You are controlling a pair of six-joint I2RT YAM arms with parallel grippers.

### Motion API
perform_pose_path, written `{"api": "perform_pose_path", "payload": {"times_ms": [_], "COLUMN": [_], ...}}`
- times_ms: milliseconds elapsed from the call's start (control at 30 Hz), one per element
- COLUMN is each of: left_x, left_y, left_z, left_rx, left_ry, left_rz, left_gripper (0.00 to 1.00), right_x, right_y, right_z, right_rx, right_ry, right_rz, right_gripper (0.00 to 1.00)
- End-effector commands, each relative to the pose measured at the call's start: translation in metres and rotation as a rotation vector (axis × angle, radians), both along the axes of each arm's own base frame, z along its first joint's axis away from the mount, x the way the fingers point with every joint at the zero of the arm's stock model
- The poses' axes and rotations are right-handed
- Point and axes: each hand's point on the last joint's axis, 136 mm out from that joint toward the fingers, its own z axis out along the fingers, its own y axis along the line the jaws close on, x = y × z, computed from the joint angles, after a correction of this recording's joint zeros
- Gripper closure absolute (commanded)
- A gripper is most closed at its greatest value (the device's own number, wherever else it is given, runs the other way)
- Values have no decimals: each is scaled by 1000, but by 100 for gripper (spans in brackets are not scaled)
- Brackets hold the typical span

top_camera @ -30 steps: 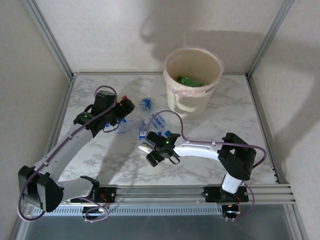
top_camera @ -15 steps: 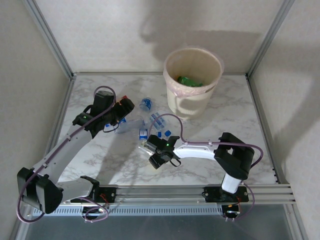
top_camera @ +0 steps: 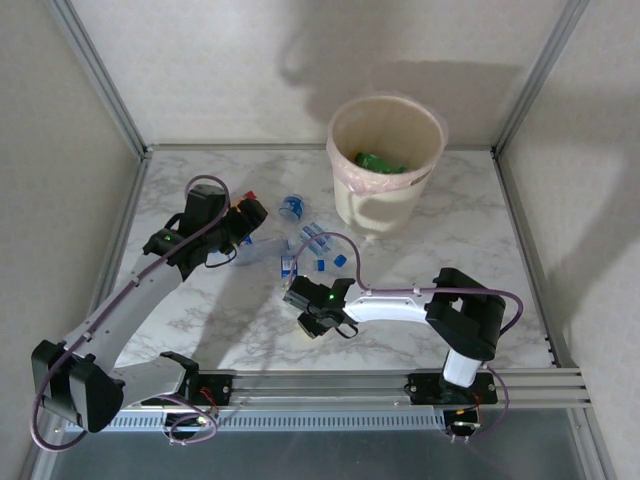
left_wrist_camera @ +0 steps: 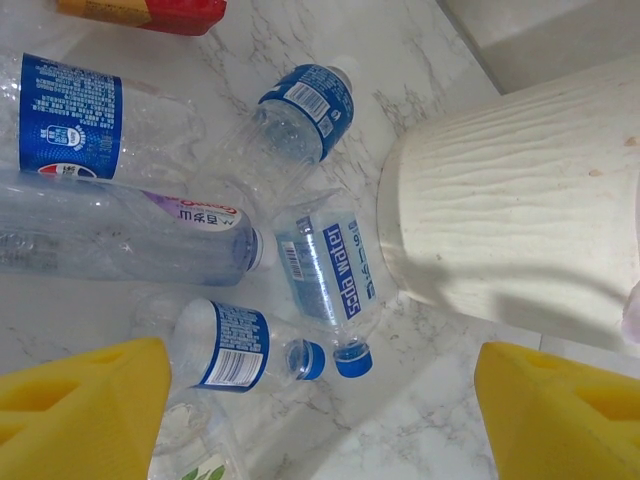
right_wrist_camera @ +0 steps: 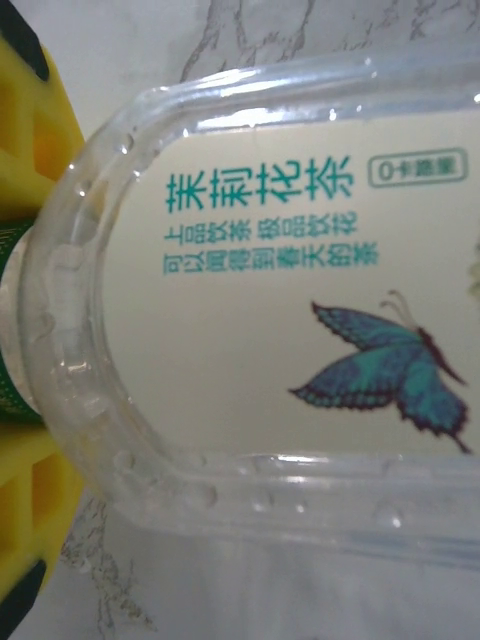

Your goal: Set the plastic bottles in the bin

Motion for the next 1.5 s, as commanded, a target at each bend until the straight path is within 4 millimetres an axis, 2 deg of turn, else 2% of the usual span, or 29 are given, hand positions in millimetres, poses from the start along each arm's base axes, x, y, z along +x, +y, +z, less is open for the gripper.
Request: {"api": "perform_pose_path", "payload": {"times_ms": [0, 133, 300, 400, 533, 600, 733, 867, 1100, 1267, 1467], "left_x": [-2, -1, 3, 3, -9, -17, -32, -43, -40, -41, -41], "left_y": [4, 1, -12, -28, -54, -61, -73, -83, -91, -95, -101], "left_z": [7, 22, 63, 92, 145, 166, 192, 204, 193, 202, 201], "left_rx": [-17, -42, -128, -214, -335, -361, -382, -410, -356, -353, -365], "left_ry": [-17, -59, -171, -249, -411, -475, -558, -597, -574, -613, -612], "left_rz": [15, 5, -41, -111, -256, -311, -403, -463, -492, -521, -561], "left_gripper": [20, 16, 9, 6, 0, 0, 1, 0, 0, 2, 11], "right_x": [-8, -3, 17, 35, 54, 62, 74, 78, 73, 63, 60], "right_y": [8, 19, 24, 22, 19, 16, 9, 10, 24, 35, 43], "right_z": [18, 62, 130, 174, 232, 254, 288, 308, 319, 316, 317], "right_rx": [39, 133, 252, 323, 444, 490, 557, 589, 620, 625, 616], "right_ry": [-8, -66, -193, -281, -362, -388, -431, -448, -421, -380, -367], "right_rz": [22, 20, -37, -102, -178, -206, -258, -261, -206, -140, -122], "right_gripper": [67, 70, 71, 71, 71, 71, 71, 70, 71, 70, 70]}}
